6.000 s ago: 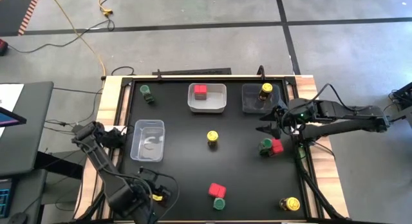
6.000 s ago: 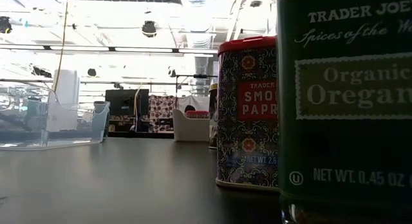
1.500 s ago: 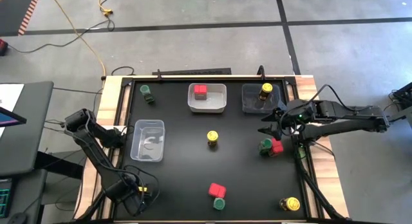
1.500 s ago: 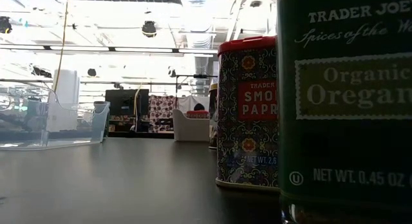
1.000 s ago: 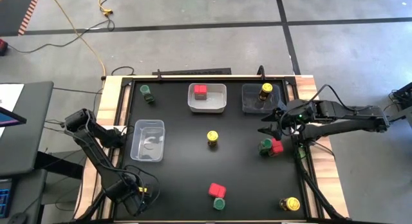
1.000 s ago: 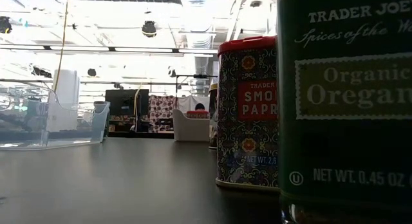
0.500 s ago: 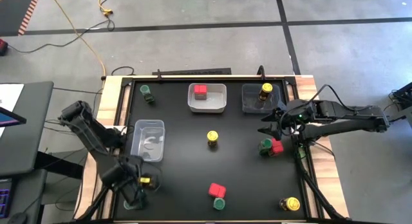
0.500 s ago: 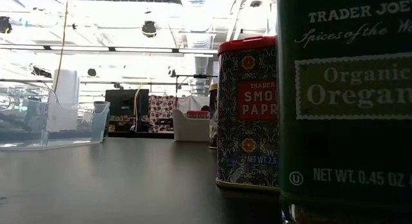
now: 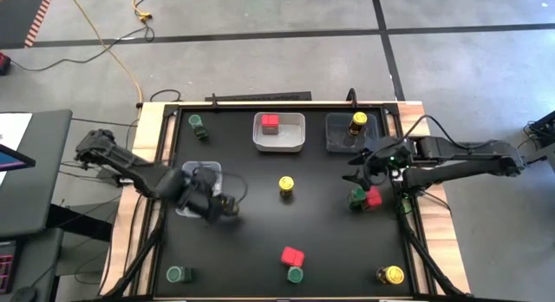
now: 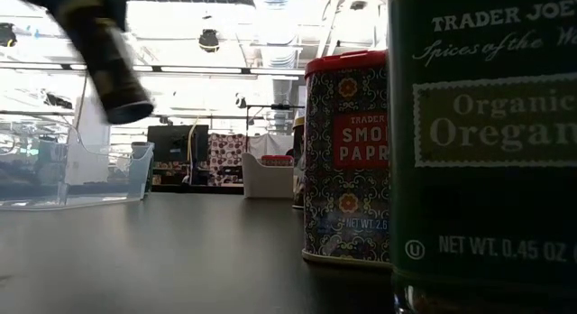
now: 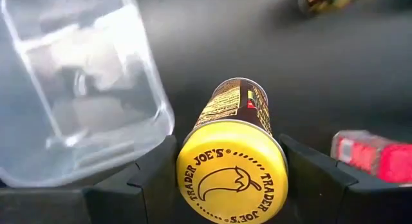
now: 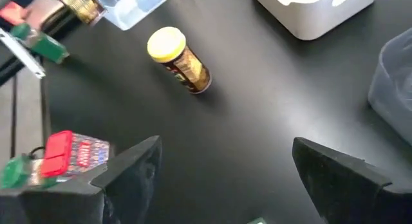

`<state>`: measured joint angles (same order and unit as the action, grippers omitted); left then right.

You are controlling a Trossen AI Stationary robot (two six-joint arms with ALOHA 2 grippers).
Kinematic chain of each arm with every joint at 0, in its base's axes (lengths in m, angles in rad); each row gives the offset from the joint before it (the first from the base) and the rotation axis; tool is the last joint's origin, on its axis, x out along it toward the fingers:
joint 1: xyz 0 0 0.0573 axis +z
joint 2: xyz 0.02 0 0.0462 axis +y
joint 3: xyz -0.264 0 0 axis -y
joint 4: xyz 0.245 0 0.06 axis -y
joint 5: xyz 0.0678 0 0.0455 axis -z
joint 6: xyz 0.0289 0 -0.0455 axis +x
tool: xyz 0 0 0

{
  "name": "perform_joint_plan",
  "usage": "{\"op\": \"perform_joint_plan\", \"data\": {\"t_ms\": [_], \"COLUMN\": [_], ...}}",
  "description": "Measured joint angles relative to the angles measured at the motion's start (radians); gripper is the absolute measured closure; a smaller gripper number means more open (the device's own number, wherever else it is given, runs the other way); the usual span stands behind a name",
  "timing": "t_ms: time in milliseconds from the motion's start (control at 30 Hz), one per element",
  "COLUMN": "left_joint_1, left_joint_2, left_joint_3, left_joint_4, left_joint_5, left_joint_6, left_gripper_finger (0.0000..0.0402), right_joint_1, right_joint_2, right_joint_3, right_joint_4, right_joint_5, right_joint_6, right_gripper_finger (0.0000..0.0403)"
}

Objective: Sort spices by type
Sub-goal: Put the bottom left yellow seasoning bottle into the black bin

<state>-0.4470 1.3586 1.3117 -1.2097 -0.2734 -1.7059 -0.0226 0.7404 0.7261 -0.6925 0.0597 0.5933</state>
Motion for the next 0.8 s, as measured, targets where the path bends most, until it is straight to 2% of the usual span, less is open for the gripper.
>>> {"op": "perform_joint_plan", "data": {"t_ms": [267, 500, 633, 800], "left_joint_1": [0.273, 0.54, 0.655, 0.69], "left_joint_2": [0.001, 0.022, 0.124, 0.333], "left_joint_3": [0.101, 0.195, 0.34, 0.605], "left_joint_4": [0.095, 0.236, 0.245, 0.168], "left_joint_5": [0.002, 0.103, 0.2, 0.259], "left_joint_6": [0.456, 0.954, 1.215, 1.471], "left_gripper_finger": [0.0168, 0.0168, 0.0168, 0.0168], "right_joint_1": [-0.076, -0.119, -0.125, -0.123], "right_joint_2": [0.006, 0.007, 0.007, 0.006], "right_joint_3": [0.0, 0.0, 0.0, 0.055], "right_joint_4": [0.124, 0.316, 0.394, 0.374], "right_joint_5": [0.003, 0.003, 0.003, 0.003], "right_joint_6": [-0.099, -0.119, -0.044, -0.029], "right_gripper_finger": [0.0029, 0.0029, 0.0029, 0.003]}}
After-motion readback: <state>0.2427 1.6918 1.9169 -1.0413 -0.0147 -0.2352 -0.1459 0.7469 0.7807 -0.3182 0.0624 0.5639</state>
